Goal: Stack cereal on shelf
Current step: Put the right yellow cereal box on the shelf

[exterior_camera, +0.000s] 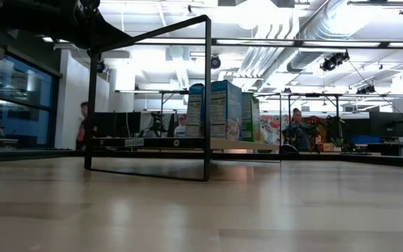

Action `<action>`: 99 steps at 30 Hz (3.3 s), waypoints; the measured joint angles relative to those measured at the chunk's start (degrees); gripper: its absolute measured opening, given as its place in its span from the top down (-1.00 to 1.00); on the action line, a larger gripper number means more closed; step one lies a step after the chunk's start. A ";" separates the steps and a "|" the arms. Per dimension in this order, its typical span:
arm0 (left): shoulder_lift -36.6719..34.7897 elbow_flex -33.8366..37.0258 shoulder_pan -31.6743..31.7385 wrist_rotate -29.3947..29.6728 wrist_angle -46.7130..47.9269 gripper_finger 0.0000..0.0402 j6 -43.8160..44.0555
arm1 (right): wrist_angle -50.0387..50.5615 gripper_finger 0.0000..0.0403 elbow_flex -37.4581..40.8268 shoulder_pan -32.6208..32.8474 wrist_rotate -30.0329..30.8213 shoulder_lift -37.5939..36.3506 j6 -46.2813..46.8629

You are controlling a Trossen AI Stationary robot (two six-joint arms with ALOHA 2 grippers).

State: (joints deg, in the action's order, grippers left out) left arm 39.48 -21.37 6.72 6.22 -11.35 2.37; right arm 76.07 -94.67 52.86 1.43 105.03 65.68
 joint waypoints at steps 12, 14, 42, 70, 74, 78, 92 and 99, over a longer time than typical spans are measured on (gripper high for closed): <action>0.02 0.00 0.00 0.00 1.22 0.98 -0.02 | 1.12 -0.63 0.00 1.79 -0.62 3.34 -3.67; 0.02 0.00 0.00 0.00 1.24 0.98 0.00 | 2.12 -0.63 0.00 1.69 0.16 4.16 -5.45; -1.21 0.00 -0.02 0.38 1.71 0.98 1.26 | 5.47 0.48 -0.05 1.12 1.78 6.67 -6.78; -21.88 0.00 -4.96 -3.65 7.30 0.98 3.04 | 9.15 0.62 -17.00 -33.63 26.48 5.97 -64.66; -21.88 0.00 -4.96 -3.57 7.30 0.98 3.04 | 3.43 0.62 -16.90 -37.27 20.03 6.34 -76.10; -21.88 0.00 -4.94 -2.69 7.30 0.98 2.99 | 1.22 0.62 -16.92 -39.37 19.12 6.45 -82.57; -21.01 0.00 -4.94 -2.32 7.31 0.98 2.40 | -2.82 0.62 -16.92 -44.20 12.91 11.46 -98.01; -19.86 0.00 -4.94 -1.40 7.19 0.98 1.88 | -6.72 0.62 -16.92 -45.77 12.16 11.98 -101.71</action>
State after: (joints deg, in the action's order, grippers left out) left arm 19.62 -21.37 1.78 4.82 -4.16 4.26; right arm 69.35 -111.59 7.09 13.59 117.01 -36.03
